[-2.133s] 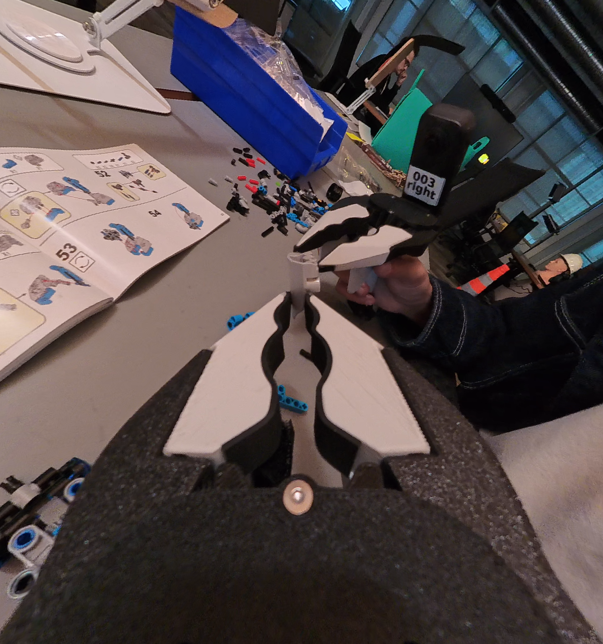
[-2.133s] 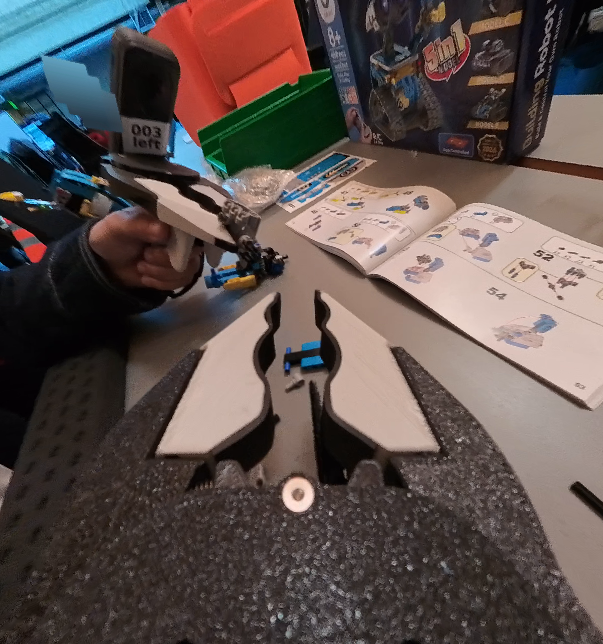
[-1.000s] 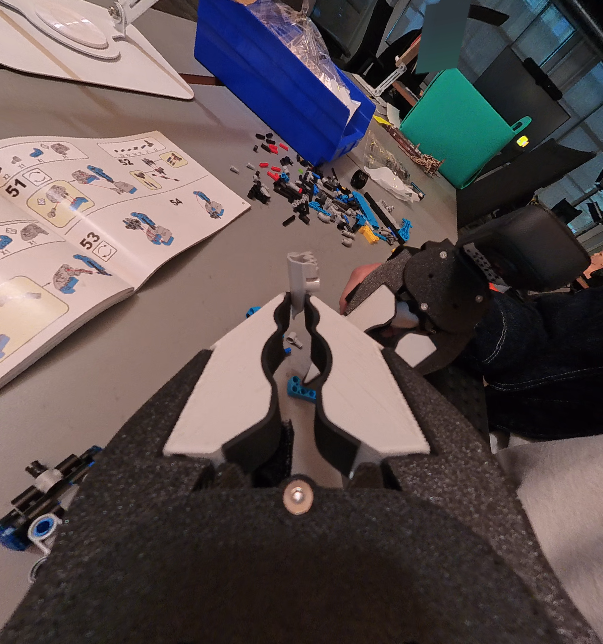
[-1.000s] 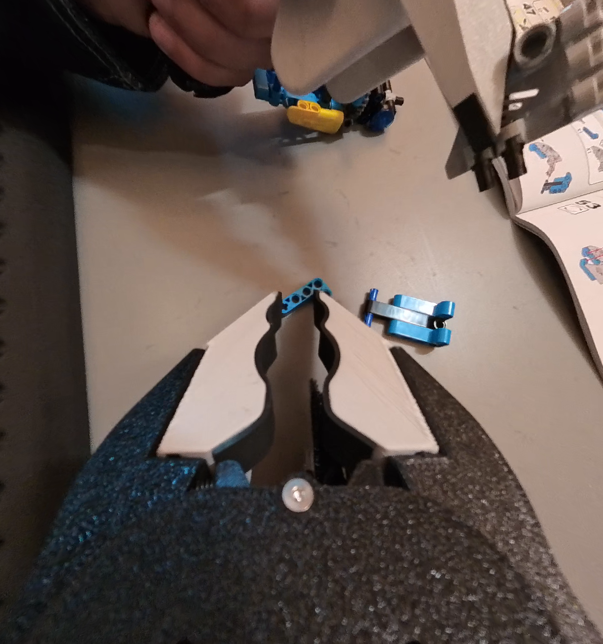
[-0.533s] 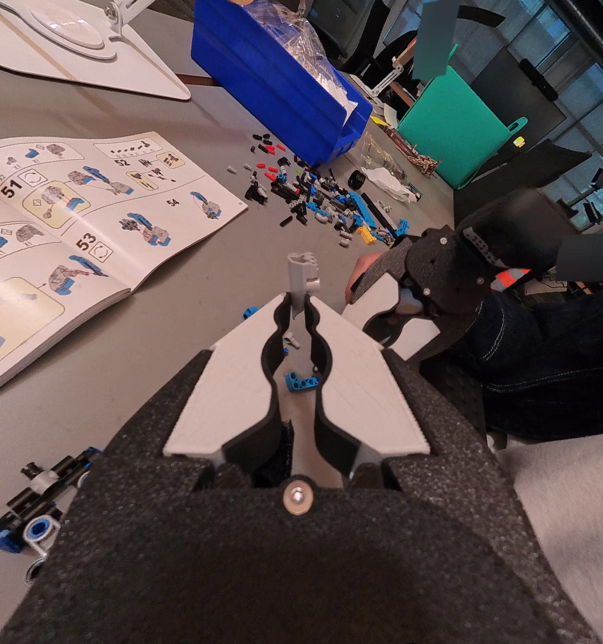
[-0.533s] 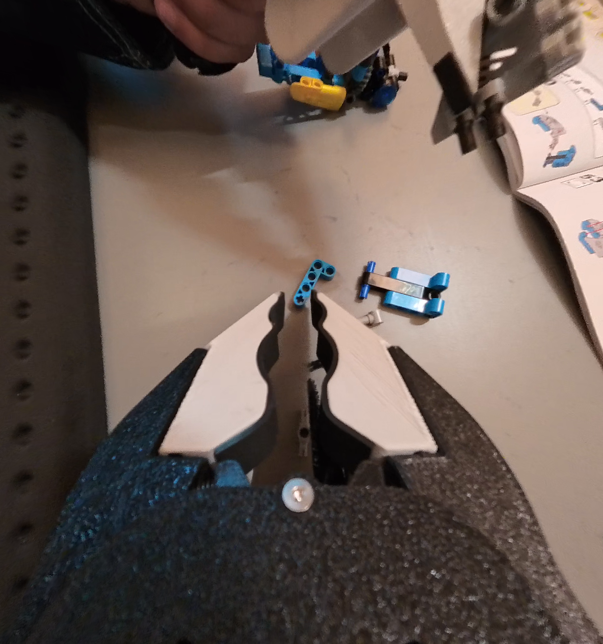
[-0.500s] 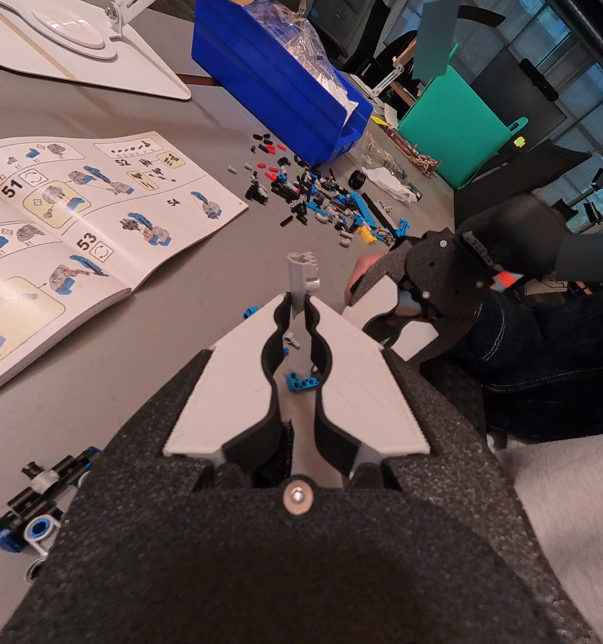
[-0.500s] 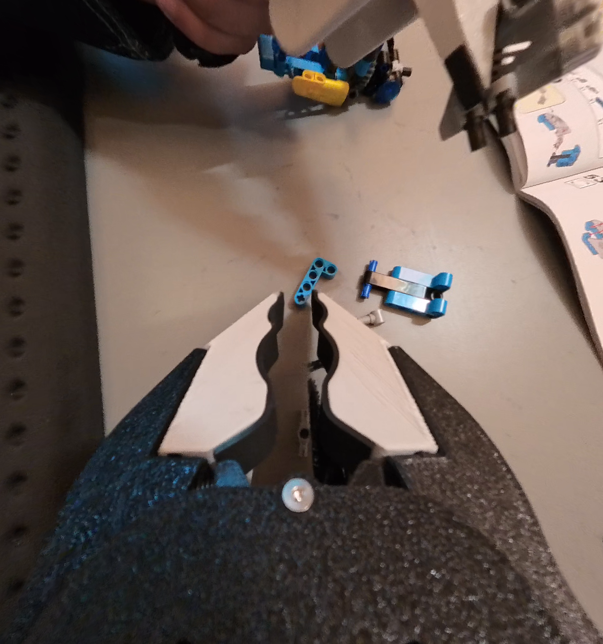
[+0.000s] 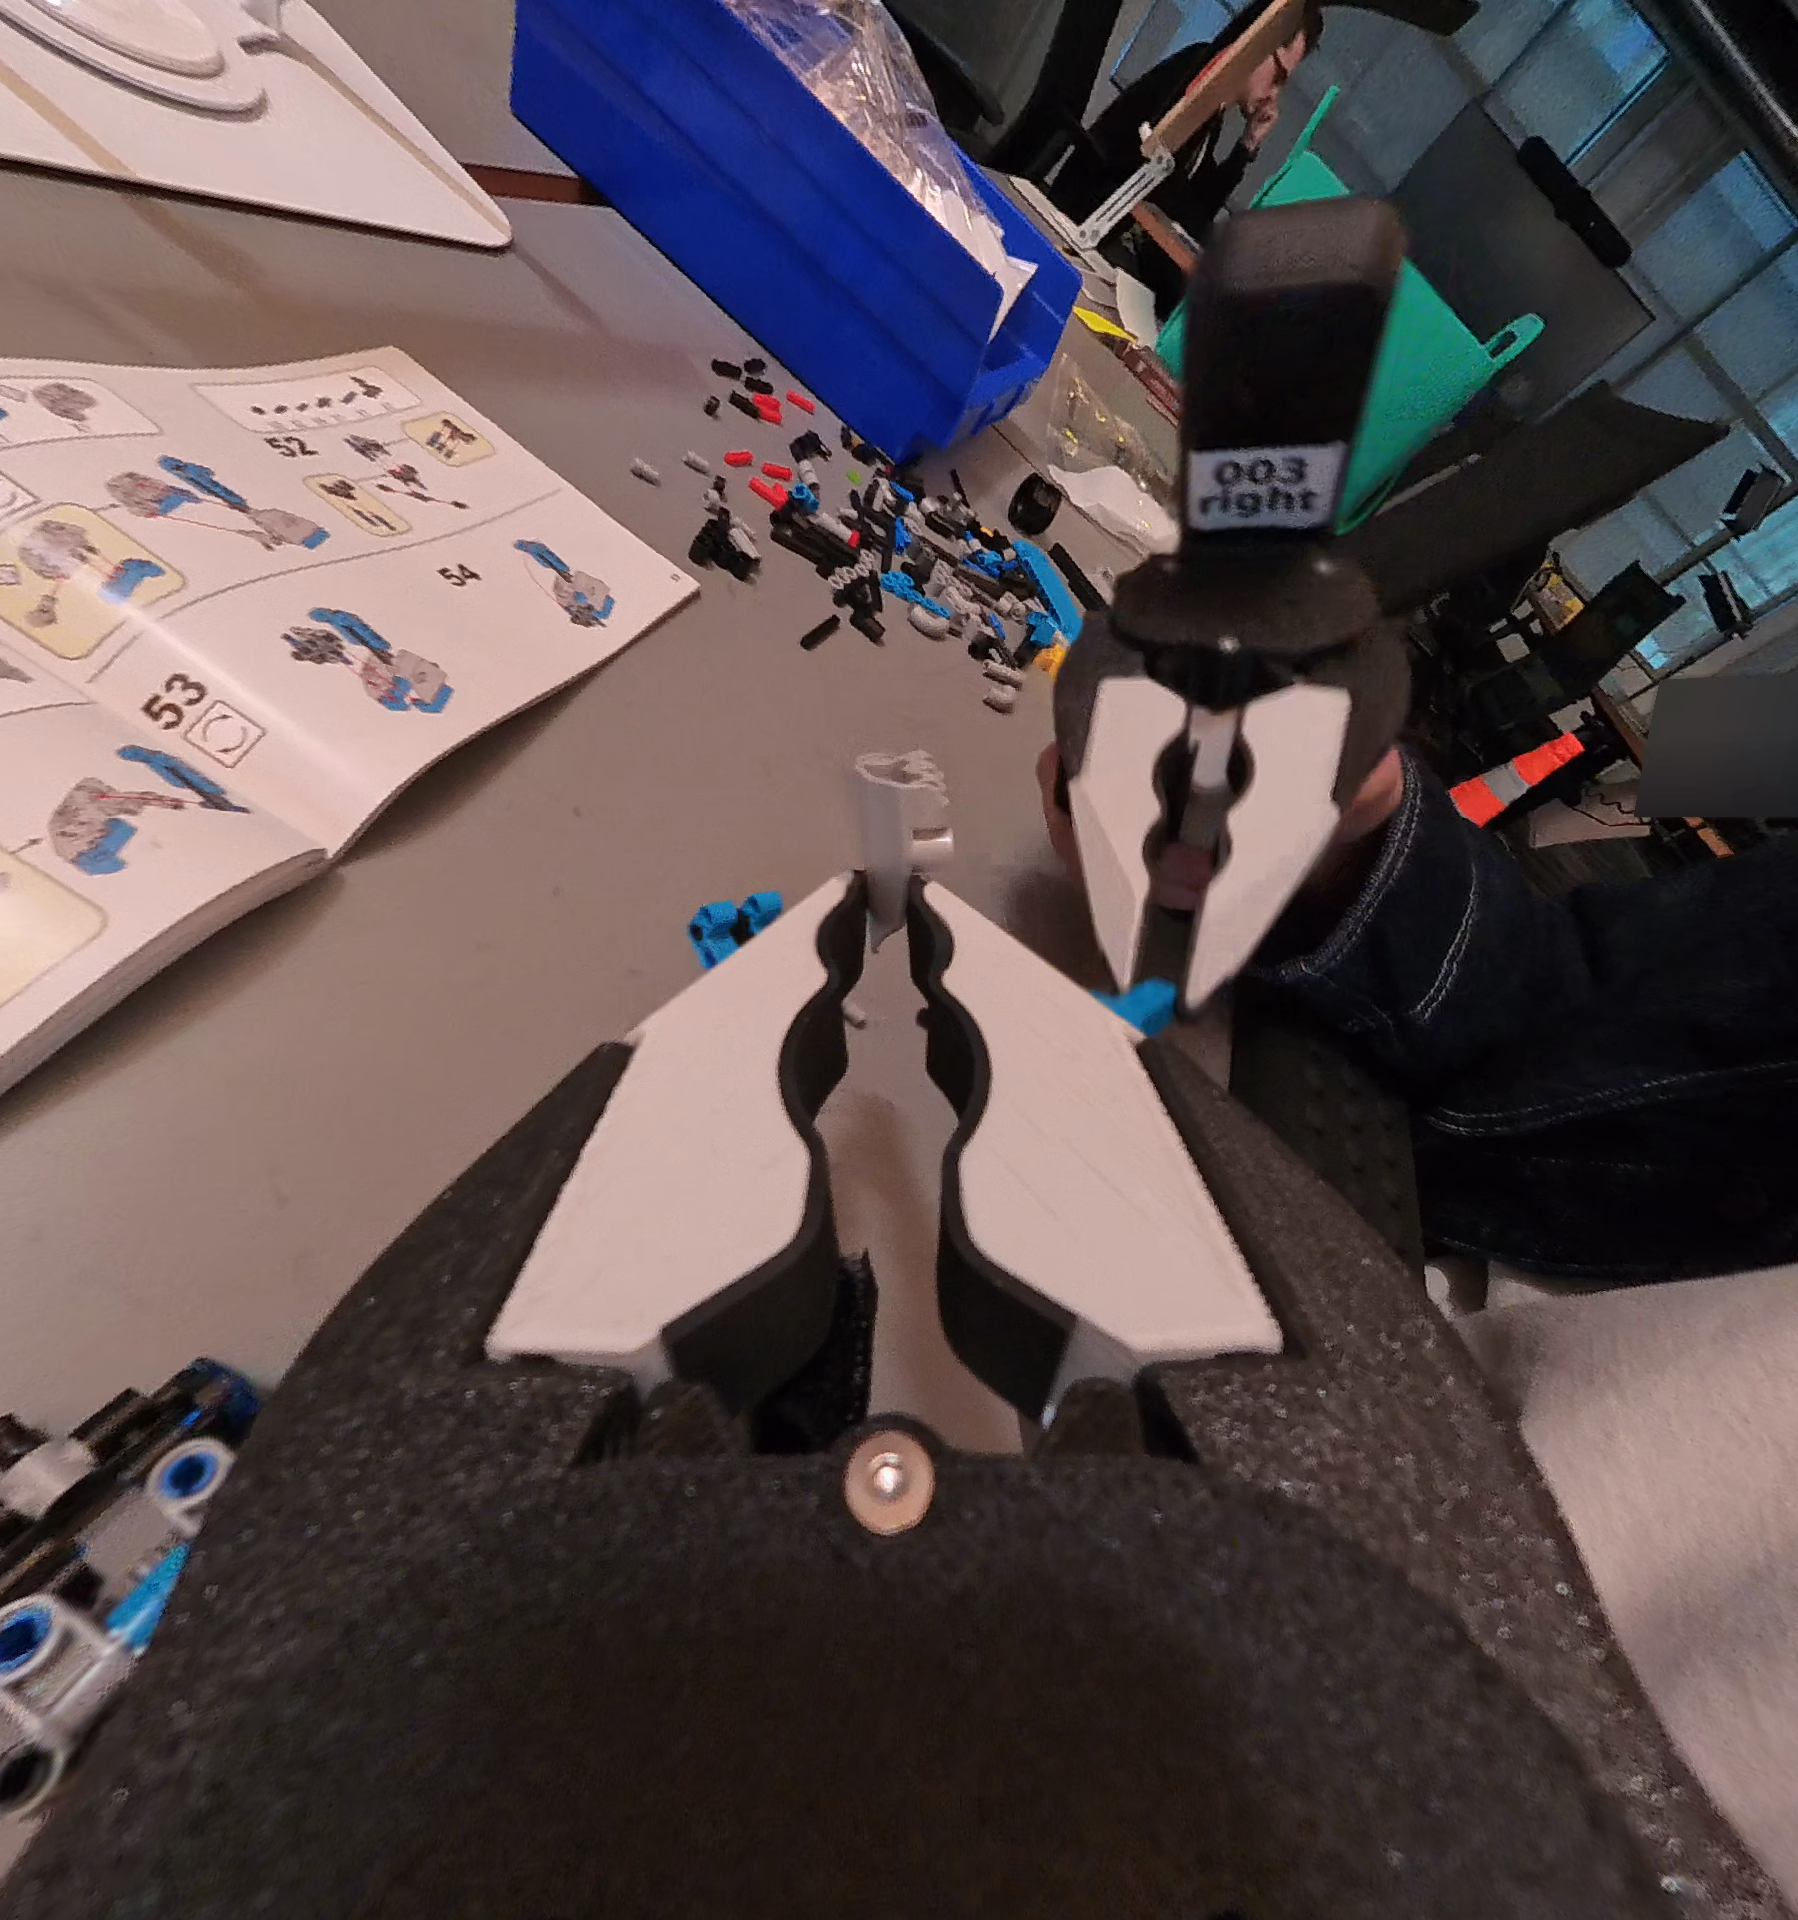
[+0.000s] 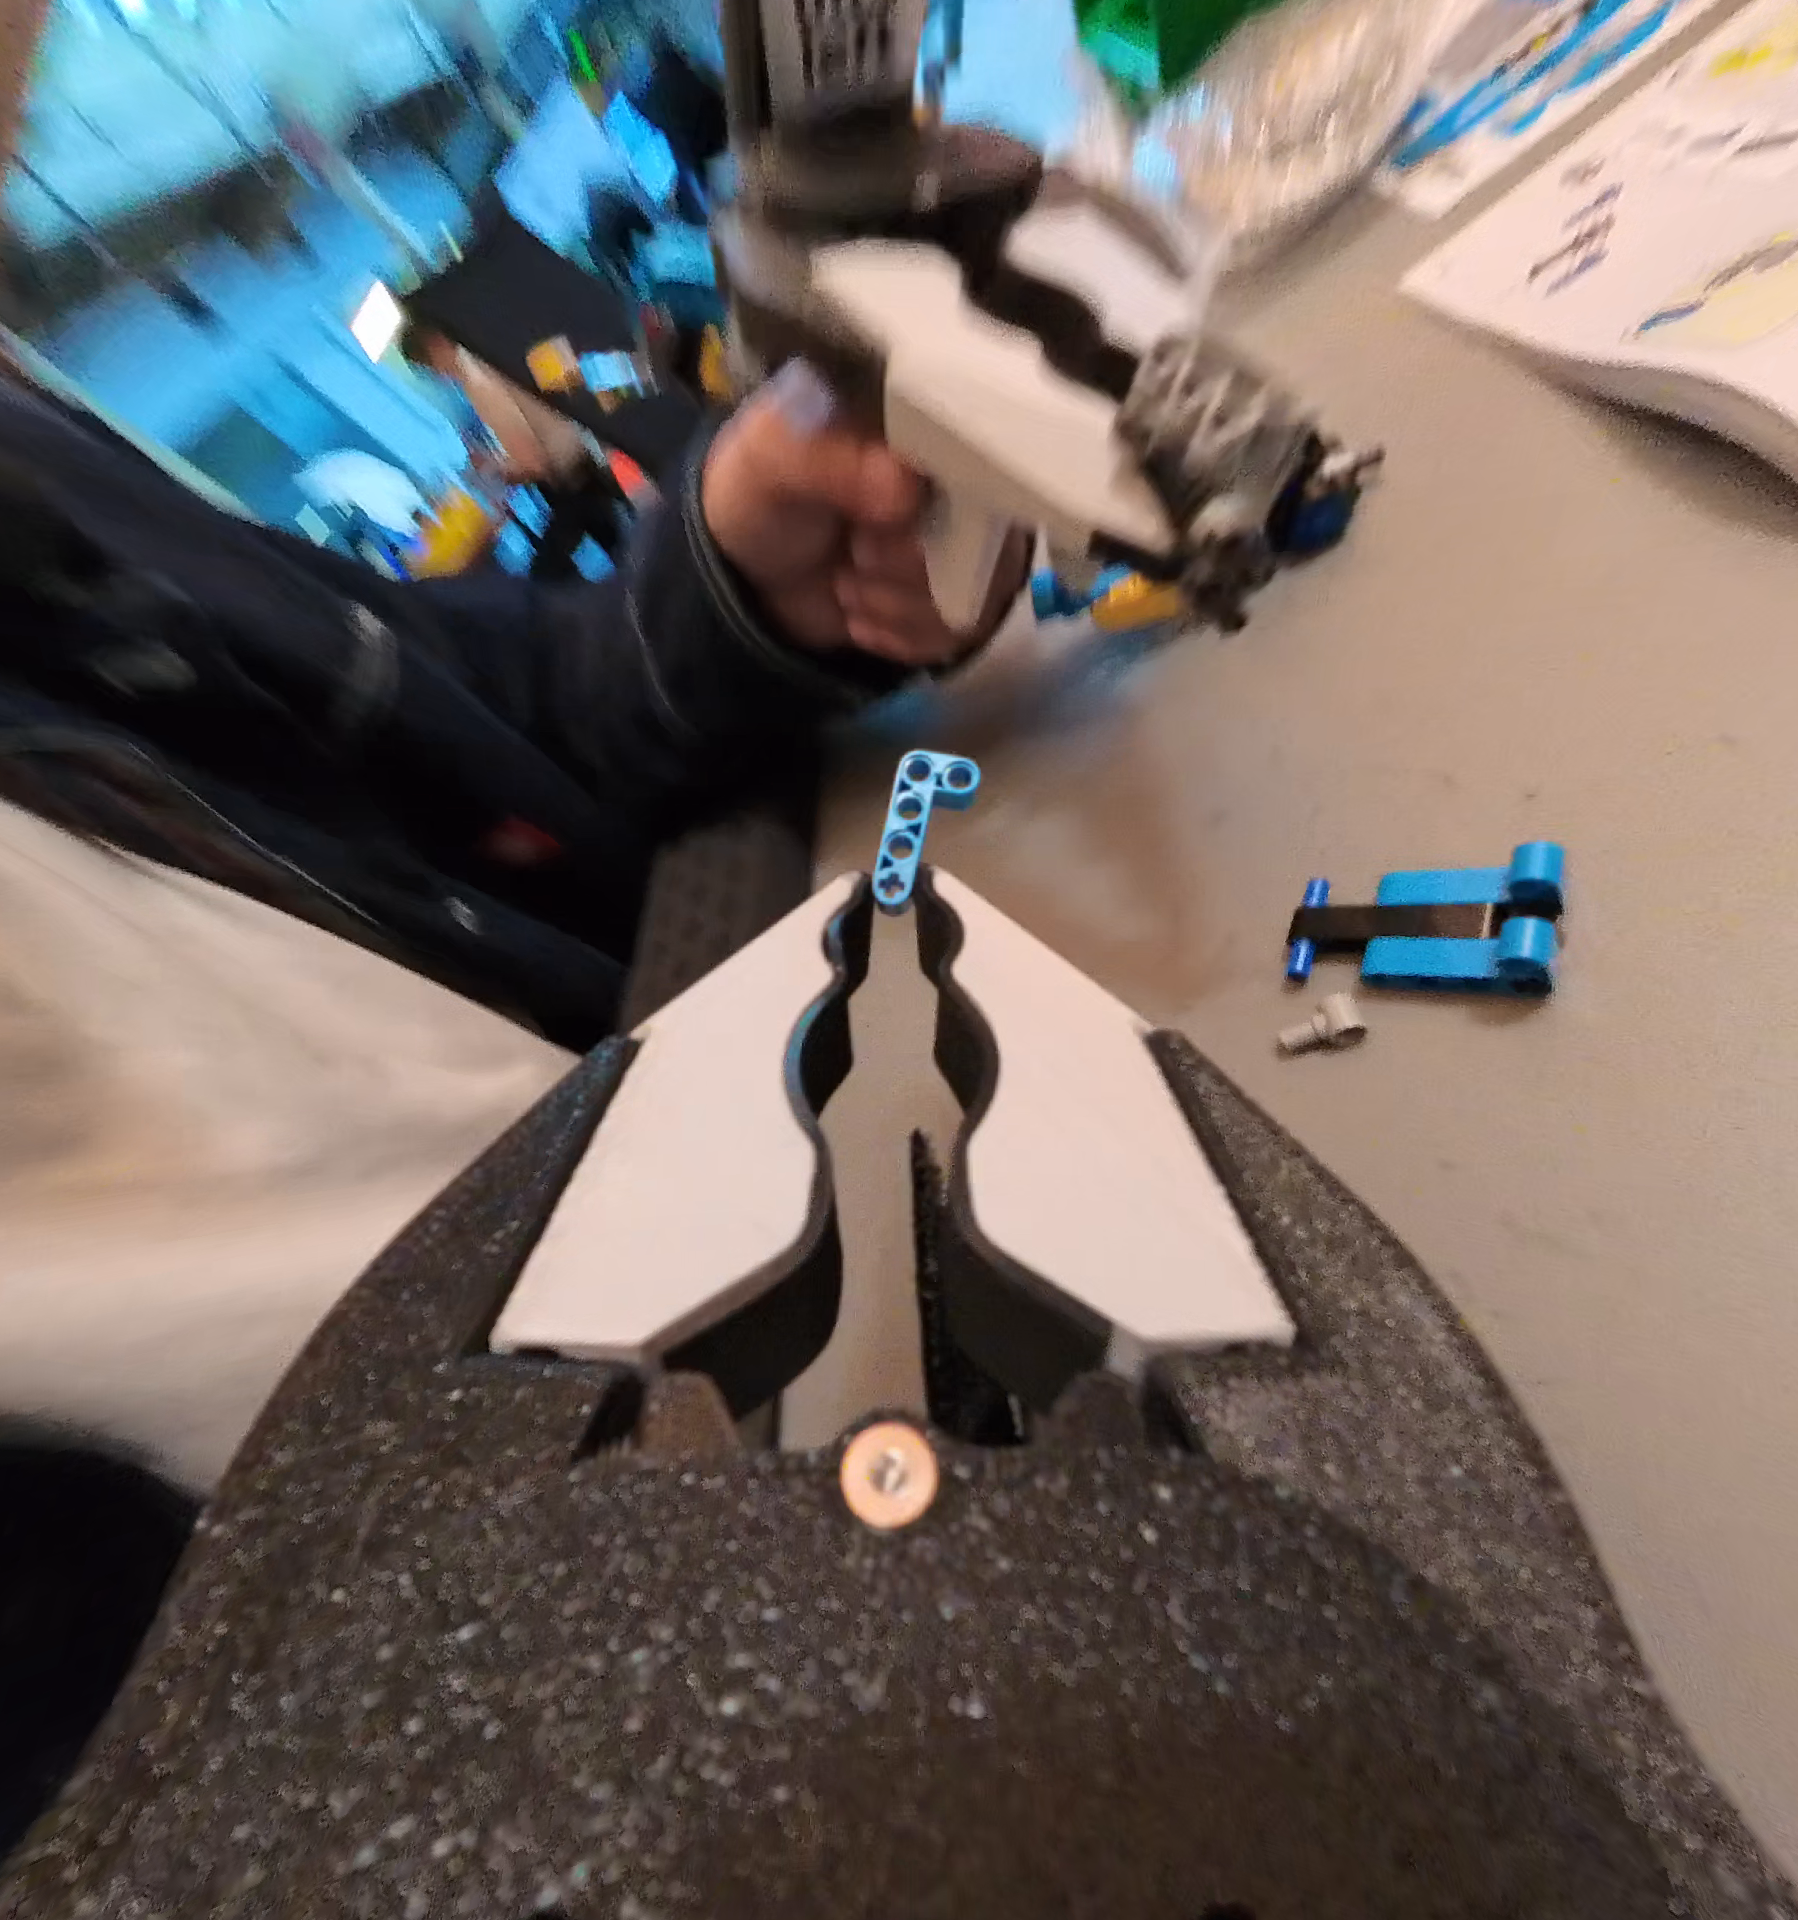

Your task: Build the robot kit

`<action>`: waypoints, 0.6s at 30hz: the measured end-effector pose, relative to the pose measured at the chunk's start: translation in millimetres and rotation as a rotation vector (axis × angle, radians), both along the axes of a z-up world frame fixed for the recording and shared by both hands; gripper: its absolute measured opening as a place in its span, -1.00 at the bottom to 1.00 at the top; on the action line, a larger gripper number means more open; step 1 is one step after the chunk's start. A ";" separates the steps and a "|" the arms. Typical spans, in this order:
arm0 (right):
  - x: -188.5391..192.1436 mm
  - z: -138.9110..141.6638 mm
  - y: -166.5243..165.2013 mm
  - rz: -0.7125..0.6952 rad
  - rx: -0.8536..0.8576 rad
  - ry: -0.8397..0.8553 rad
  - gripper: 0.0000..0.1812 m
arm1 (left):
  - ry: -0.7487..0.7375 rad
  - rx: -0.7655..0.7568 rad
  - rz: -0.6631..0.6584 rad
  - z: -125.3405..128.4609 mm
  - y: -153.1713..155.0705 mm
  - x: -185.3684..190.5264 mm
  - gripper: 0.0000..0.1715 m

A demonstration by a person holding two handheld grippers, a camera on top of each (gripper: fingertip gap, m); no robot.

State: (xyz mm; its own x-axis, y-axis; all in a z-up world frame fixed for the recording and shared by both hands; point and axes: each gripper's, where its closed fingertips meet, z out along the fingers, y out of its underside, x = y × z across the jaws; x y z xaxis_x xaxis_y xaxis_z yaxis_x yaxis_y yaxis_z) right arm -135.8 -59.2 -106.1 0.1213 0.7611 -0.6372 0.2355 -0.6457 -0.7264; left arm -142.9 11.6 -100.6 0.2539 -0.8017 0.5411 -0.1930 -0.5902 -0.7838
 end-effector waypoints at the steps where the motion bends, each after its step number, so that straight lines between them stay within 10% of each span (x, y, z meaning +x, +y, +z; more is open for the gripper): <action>1: 2.9 9.0 6.3 -0.030 -0.045 0.067 -0.92 | -0.002 0.005 -0.008 0.5 -2.1 1.7 -0.92; 8: 12.9 25.6 27.3 -0.113 -0.295 0.314 -0.93 | -0.080 -0.048 -0.091 9.8 -19.4 11.7 -0.92; 18: 28.9 10.7 38.5 -0.182 -0.289 0.223 -0.92 | 0.026 -0.016 -0.088 -6.7 -19.5 11.7 -0.92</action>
